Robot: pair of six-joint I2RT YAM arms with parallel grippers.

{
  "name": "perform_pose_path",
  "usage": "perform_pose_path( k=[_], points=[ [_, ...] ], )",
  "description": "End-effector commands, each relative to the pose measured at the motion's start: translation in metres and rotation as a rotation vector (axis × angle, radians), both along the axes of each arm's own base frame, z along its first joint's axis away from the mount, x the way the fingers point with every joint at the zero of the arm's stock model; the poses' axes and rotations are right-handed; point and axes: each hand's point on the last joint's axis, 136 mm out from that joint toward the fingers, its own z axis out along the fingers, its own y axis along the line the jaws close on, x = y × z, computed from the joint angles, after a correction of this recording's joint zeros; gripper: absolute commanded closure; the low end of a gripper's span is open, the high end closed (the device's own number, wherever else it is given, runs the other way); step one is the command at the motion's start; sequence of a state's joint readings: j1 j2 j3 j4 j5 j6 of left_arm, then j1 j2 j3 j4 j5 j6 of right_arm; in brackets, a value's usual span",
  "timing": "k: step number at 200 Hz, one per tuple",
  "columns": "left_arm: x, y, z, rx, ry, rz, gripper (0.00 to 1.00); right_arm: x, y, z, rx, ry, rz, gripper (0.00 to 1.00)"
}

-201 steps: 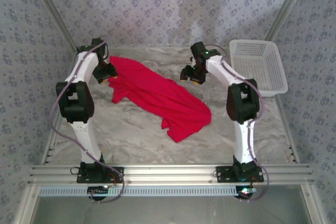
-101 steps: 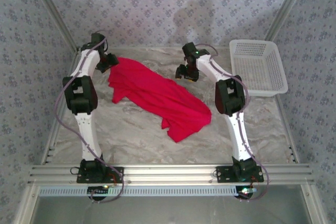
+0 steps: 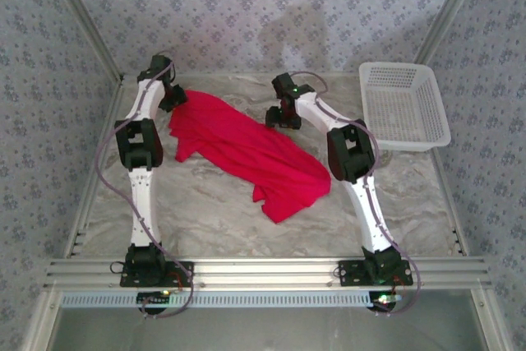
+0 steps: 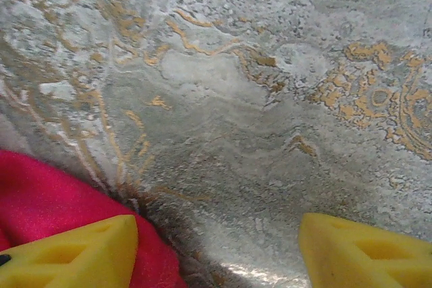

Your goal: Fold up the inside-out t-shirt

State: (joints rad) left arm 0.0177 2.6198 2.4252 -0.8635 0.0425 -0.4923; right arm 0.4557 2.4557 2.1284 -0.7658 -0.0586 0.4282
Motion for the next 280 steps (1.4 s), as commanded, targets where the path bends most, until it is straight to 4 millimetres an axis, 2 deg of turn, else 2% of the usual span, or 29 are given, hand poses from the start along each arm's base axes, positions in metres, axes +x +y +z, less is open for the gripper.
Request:
perform_pose_path(
  k=[1, 15, 24, 35, 54, 65, 82, 97, 119, 134, 149, 154, 160, 161, 162, 163, 169, 179, 204, 212, 221, 241, 262, 280],
  points=[
    [-0.020, 0.004, -0.026, 0.029, 0.109, 0.019, 0.81, -0.011, 0.020, -0.035, 0.008, 0.057, 0.042, 0.38],
    [-0.022, 0.005, -0.018, 0.028, 0.115, 0.024, 1.00, -0.012, 0.024, -0.041, 0.034, 0.084, 0.034, 0.49],
    [-0.022, 0.004, -0.010, 0.029, 0.110, 0.021, 1.00, -0.008, 0.023, -0.041, 0.051, 0.085, 0.021, 0.58],
    [-0.022, 0.002, 0.005, 0.031, 0.095, 0.015, 1.00, -0.002, 0.022, -0.038, 0.077, 0.080, 0.000, 0.73],
    [-0.024, -0.001, 0.043, 0.044, 0.047, -0.006, 1.00, 0.004, 0.024, -0.024, 0.141, 0.085, -0.027, 1.00],
    [-0.027, -0.001, 0.071, 0.059, 0.013, -0.017, 1.00, 0.005, 0.024, -0.009, 0.166, 0.083, -0.026, 1.00],
    [-0.034, -0.006, 0.118, 0.069, -0.050, -0.039, 1.00, 0.008, 0.021, 0.027, 0.197, 0.036, -0.026, 1.00],
    [-0.042, -0.010, 0.161, 0.077, -0.118, -0.057, 1.00, 0.010, 0.012, 0.066, 0.205, -0.025, -0.038, 1.00],
    [-0.059, -0.017, 0.214, 0.078, -0.200, -0.077, 1.00, 0.011, -0.007, 0.116, 0.214, -0.111, -0.064, 1.00],
    [-0.072, -0.022, 0.242, 0.070, -0.241, -0.095, 1.00, 0.009, -0.017, 0.135, 0.220, -0.148, -0.075, 1.00],
    [-0.086, -0.029, 0.261, 0.049, -0.266, -0.110, 1.00, -0.002, -0.011, 0.137, 0.229, -0.135, -0.044, 1.00],
    [-0.091, -0.032, 0.265, 0.035, -0.272, -0.118, 1.00, -0.007, -0.008, 0.134, 0.231, -0.125, -0.031, 0.92],
    [-0.096, -0.036, 0.267, 0.014, -0.274, -0.124, 1.00, -0.012, -0.004, 0.129, 0.232, -0.110, -0.020, 0.79],
    [-0.097, -0.037, 0.268, 0.011, -0.275, -0.126, 1.00, -0.013, -0.003, 0.127, 0.233, -0.104, -0.016, 0.75],
    [-0.098, -0.038, 0.269, 0.006, -0.276, -0.128, 1.00, -0.013, -0.003, 0.127, 0.233, -0.104, -0.016, 0.75],
    [-0.099, -0.039, 0.268, 0.002, -0.276, -0.130, 1.00, -0.015, -0.001, 0.125, 0.233, -0.099, -0.012, 0.70],
    [-0.106, -0.042, 0.271, -0.019, -0.279, -0.137, 1.00, -0.019, 0.003, 0.120, 0.237, -0.086, -0.001, 0.60],
    [-0.117, -0.049, 0.272, -0.057, -0.284, -0.152, 1.00, -0.030, 0.013, 0.106, 0.244, -0.050, 0.026, 0.54],
    [-0.153, -0.052, 0.267, -0.092, -0.284, -0.152, 1.00, -0.072, 0.032, 0.062, 0.234, 0.061, 0.053, 0.55],
    [-0.169, -0.048, 0.254, -0.089, -0.258, -0.138, 1.00, -0.089, 0.034, 0.049, 0.228, 0.094, 0.052, 0.60],
    [-0.185, -0.042, 0.245, -0.082, -0.245, -0.115, 1.00, -0.114, 0.030, 0.026, 0.212, 0.150, 0.038, 0.65],
    [-0.217, -0.028, 0.219, -0.084, -0.203, -0.054, 1.00, -0.165, 0.020, -0.003, 0.197, 0.218, 0.021, 0.73],
    [-0.241, -0.023, 0.191, -0.115, -0.169, -0.013, 1.00, -0.201, 0.009, -0.012, 0.171, 0.254, 0.008, 0.75],
    [-0.253, -0.025, 0.169, -0.134, -0.135, 0.003, 1.00, -0.205, 0.002, 0.005, 0.146, 0.227, 0.023, 0.72]
  ],
)
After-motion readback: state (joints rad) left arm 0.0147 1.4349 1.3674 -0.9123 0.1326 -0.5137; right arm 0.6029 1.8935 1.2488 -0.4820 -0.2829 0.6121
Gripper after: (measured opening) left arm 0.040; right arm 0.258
